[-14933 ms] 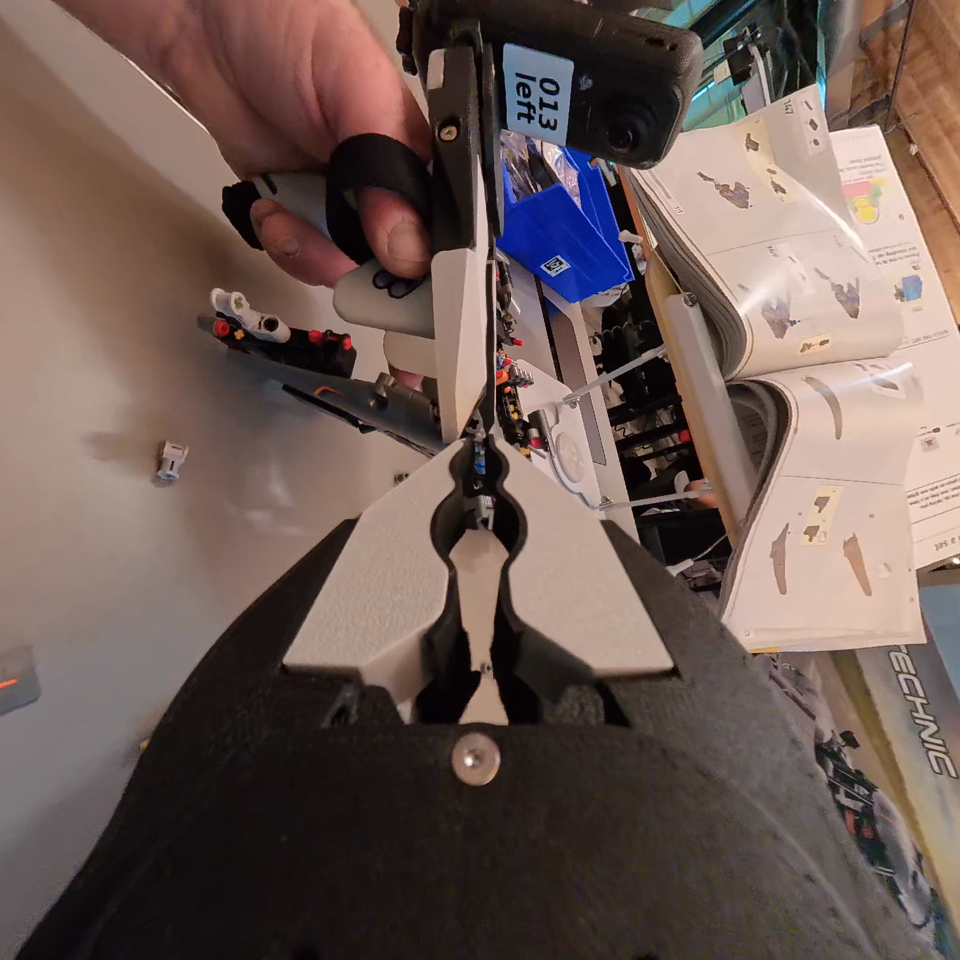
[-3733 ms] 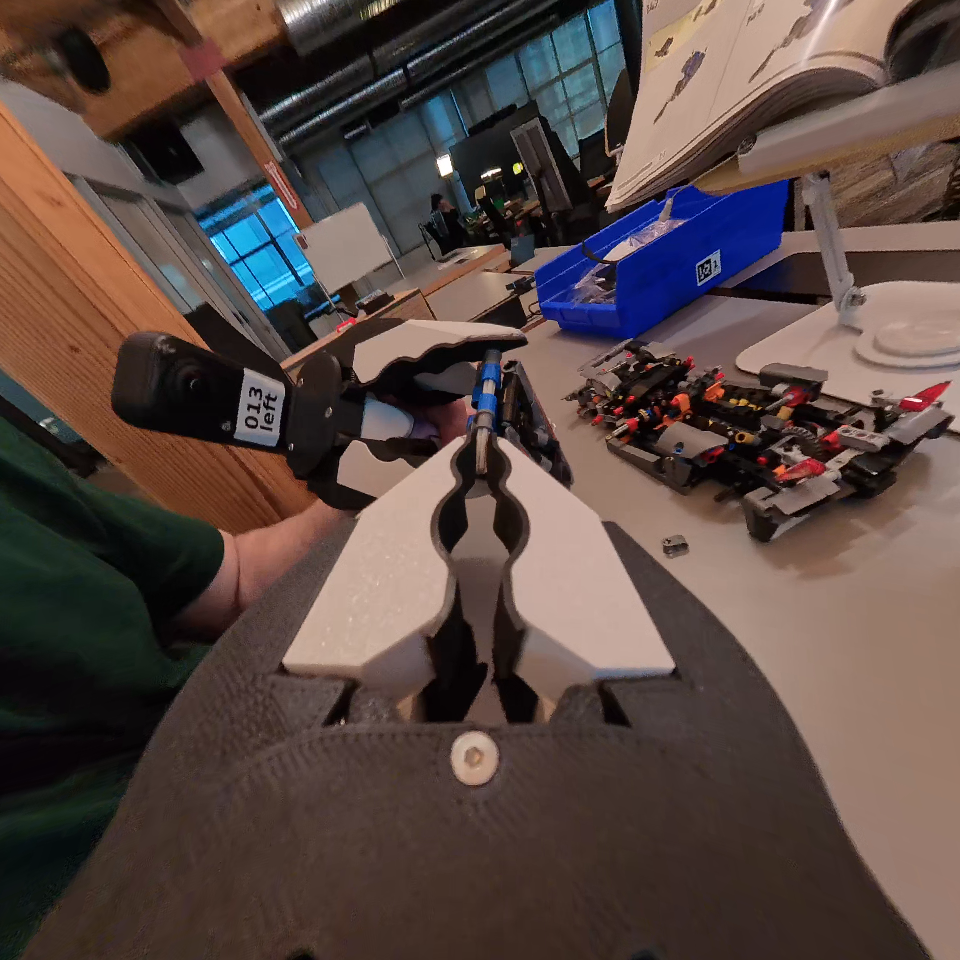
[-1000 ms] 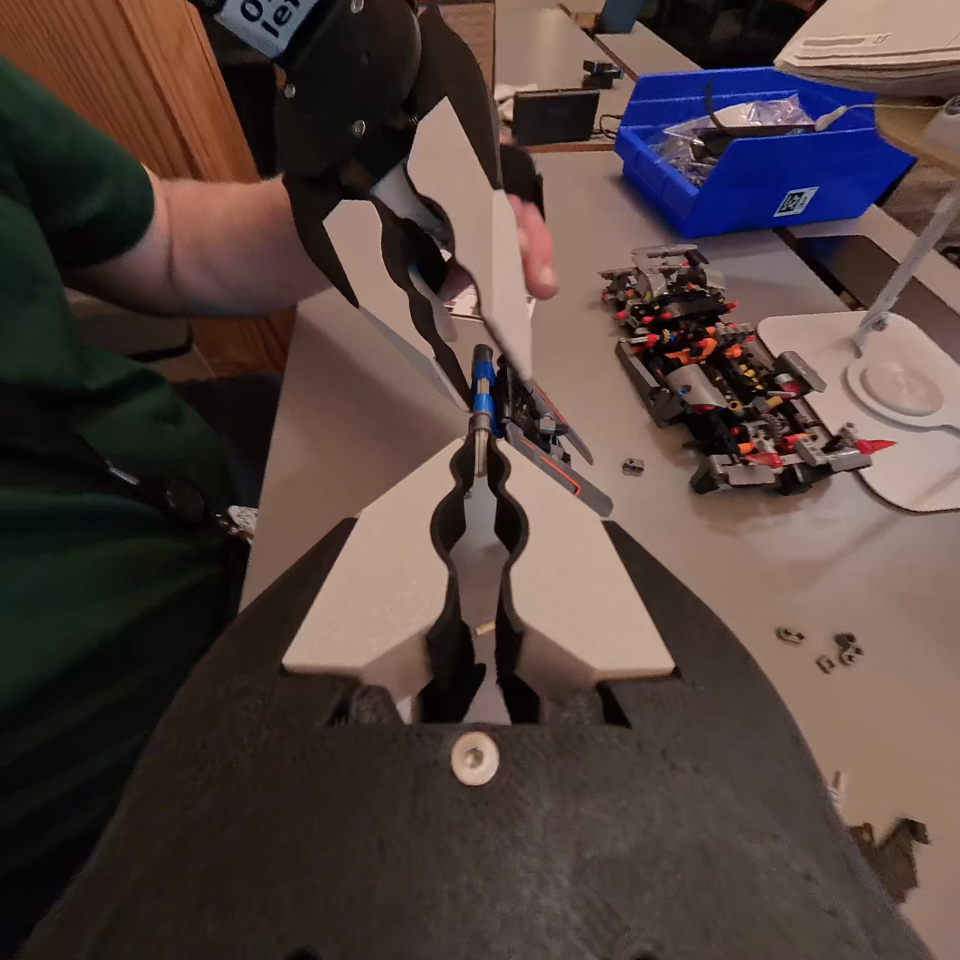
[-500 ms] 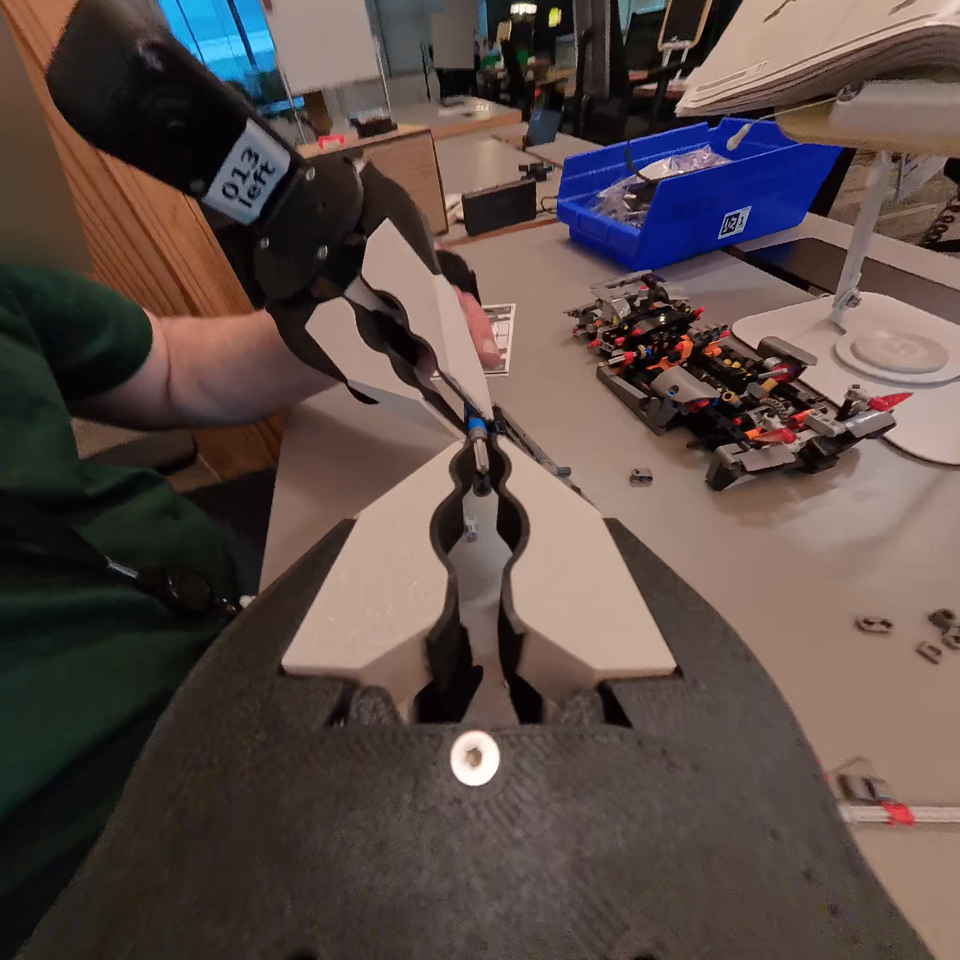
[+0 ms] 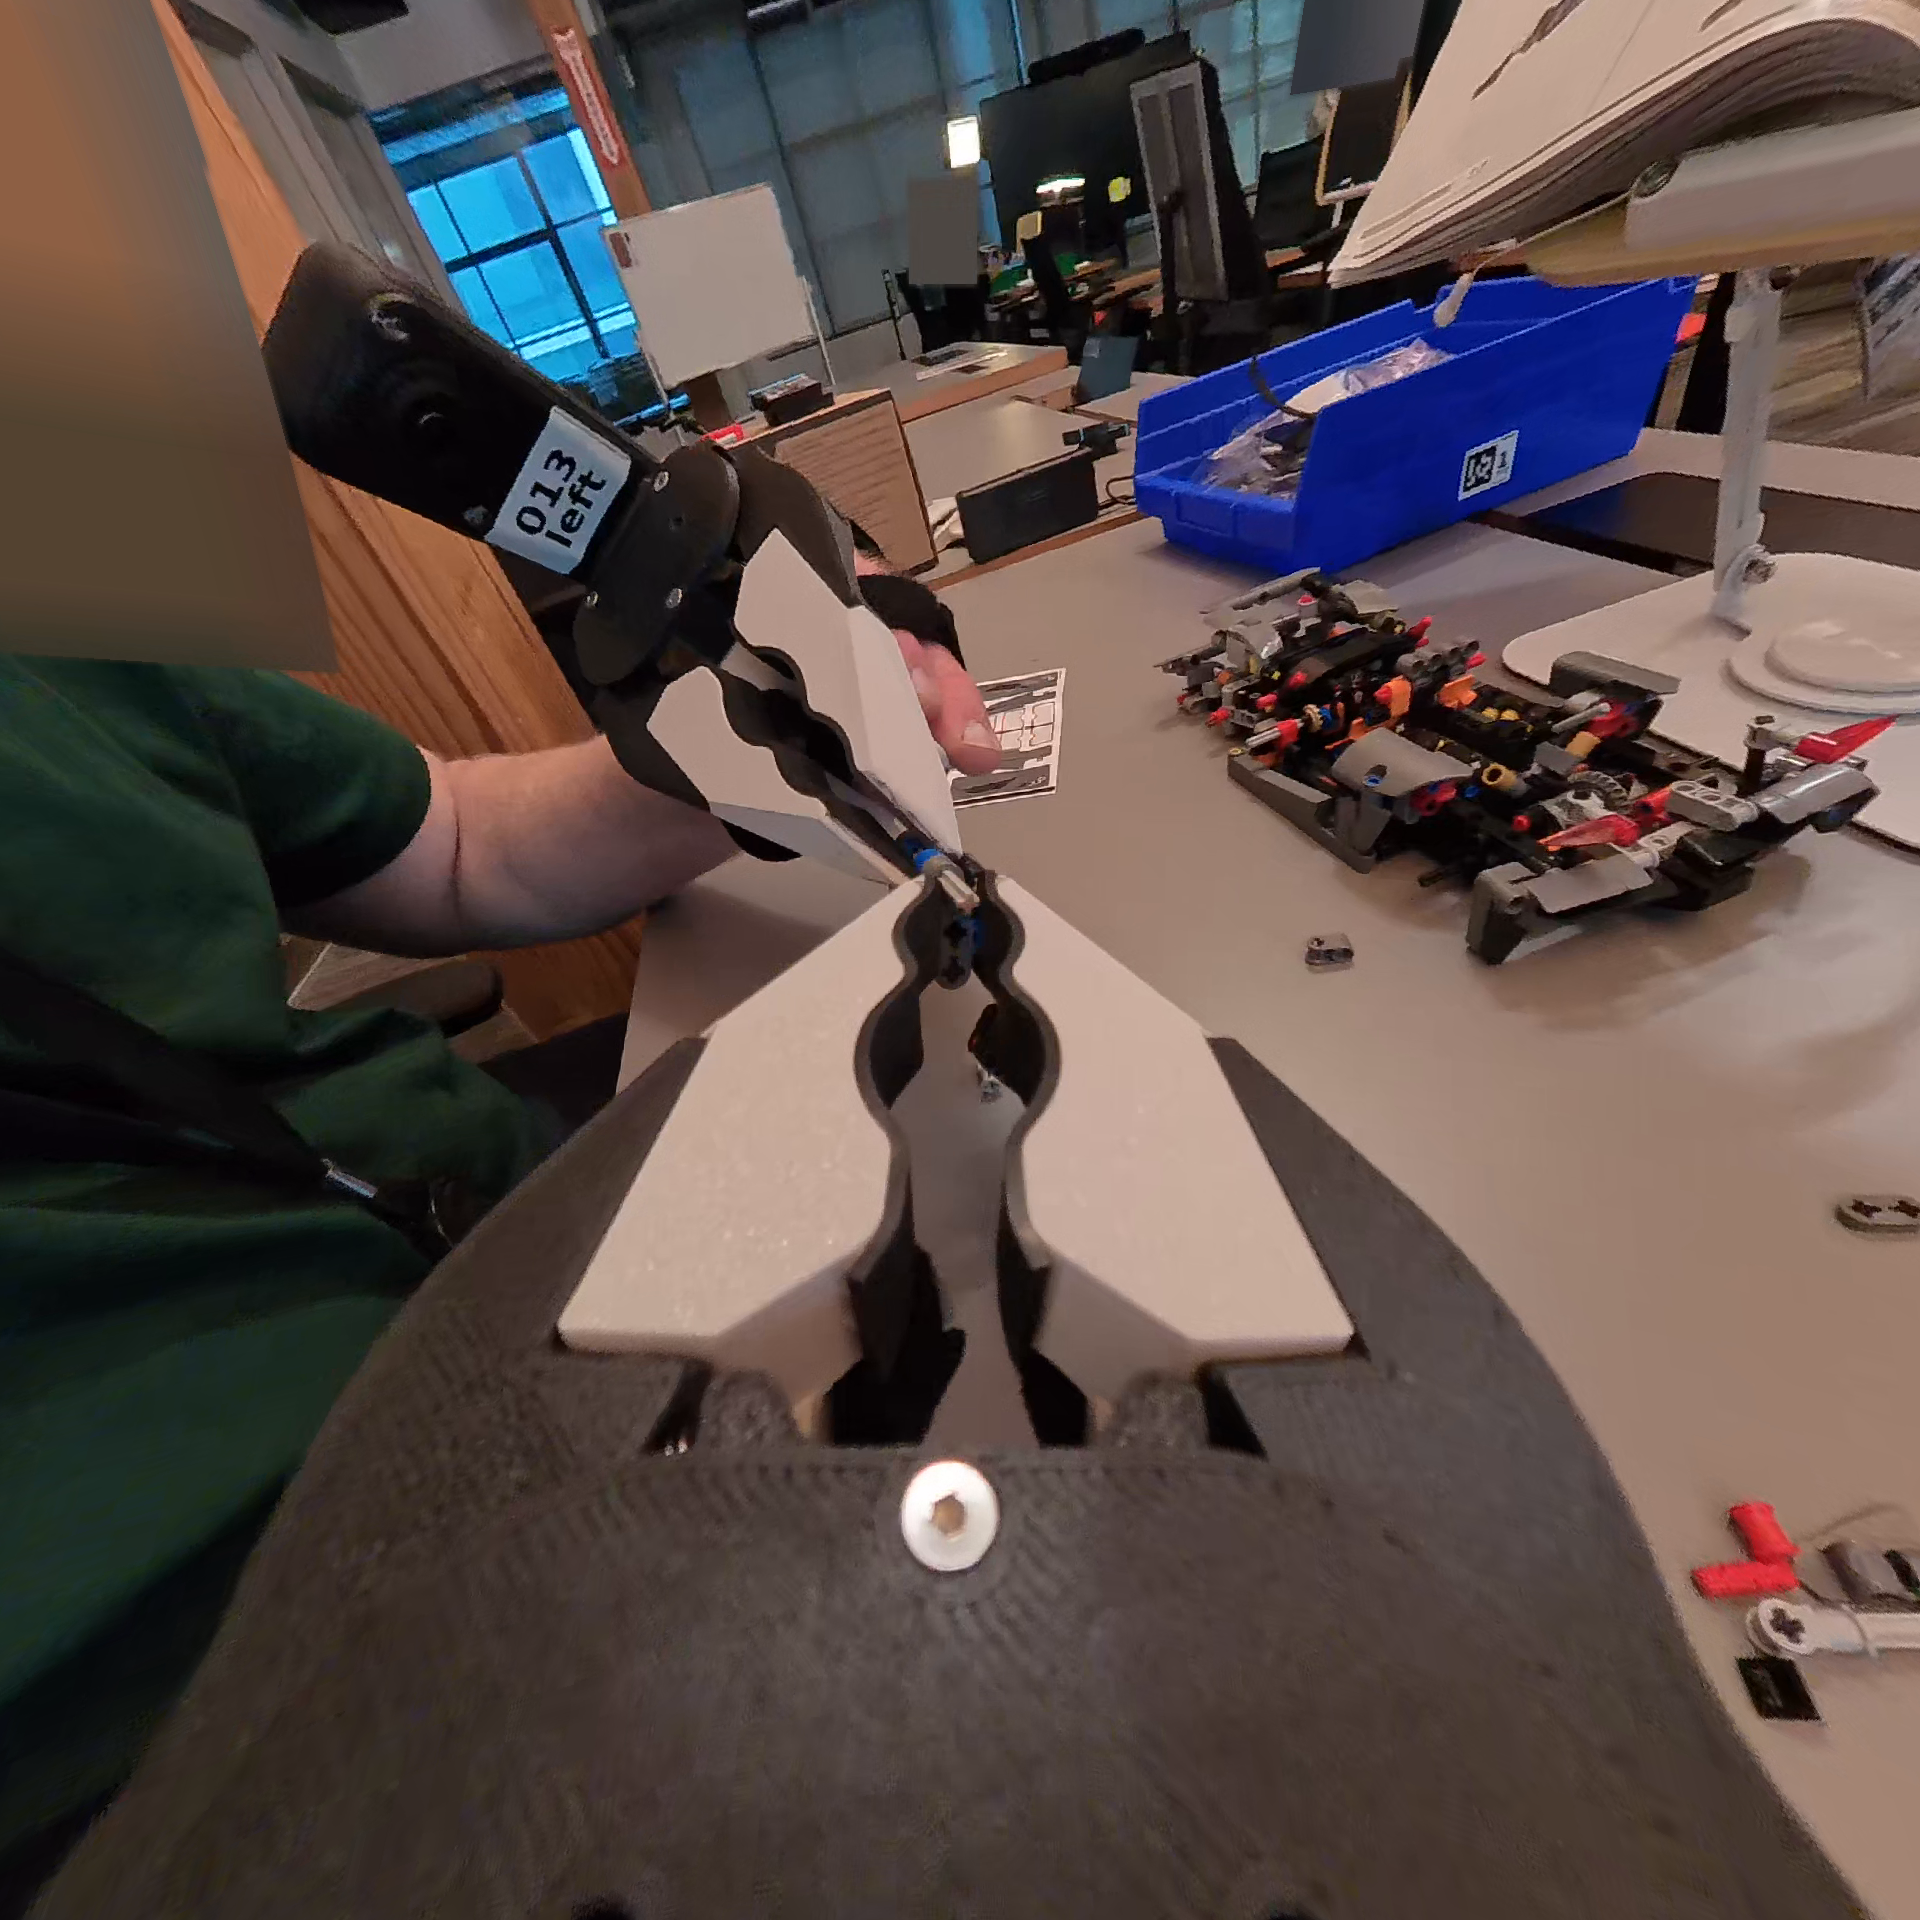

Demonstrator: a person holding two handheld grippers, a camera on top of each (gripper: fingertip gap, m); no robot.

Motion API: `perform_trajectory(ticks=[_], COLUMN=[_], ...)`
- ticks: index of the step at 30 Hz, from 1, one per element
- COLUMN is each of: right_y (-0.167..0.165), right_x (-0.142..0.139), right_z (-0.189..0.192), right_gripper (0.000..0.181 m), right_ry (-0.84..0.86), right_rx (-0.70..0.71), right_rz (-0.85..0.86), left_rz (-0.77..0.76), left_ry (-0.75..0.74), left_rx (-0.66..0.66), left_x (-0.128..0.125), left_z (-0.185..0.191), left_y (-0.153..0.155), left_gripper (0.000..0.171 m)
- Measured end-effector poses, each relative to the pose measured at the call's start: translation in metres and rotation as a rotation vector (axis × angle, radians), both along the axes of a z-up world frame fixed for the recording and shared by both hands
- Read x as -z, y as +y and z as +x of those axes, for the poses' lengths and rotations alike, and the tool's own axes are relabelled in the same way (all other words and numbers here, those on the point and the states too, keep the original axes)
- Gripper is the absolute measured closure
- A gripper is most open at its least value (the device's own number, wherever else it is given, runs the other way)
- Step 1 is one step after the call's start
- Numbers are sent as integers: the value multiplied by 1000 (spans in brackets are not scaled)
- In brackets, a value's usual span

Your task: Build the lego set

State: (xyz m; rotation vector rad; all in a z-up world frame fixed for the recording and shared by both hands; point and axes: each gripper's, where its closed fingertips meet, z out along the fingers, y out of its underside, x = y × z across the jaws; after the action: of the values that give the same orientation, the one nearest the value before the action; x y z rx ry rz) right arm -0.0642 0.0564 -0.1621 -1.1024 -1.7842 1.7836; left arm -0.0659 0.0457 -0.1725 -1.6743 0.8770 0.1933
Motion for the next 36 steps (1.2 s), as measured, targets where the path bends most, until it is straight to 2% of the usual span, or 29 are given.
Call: perform_trajectory(ticks=[14,21,36], right_y=[-5,-5,-1], right_x=[0,-1,0], right_z=[2,2,9], right_gripper=[179,180,180], right_ry=[-17,-2,-23], right_rx=[-76,-47,-70], right_rz=[-35,102,95], left_rz=[-72,-75,-89], left_ry=[-105,-80,-157], left_rx=[52,73,124], left_x=[2,2,-1], left_z=[1,-2,4], left_y=[-1,-1,0], left_gripper=[167,170,171])
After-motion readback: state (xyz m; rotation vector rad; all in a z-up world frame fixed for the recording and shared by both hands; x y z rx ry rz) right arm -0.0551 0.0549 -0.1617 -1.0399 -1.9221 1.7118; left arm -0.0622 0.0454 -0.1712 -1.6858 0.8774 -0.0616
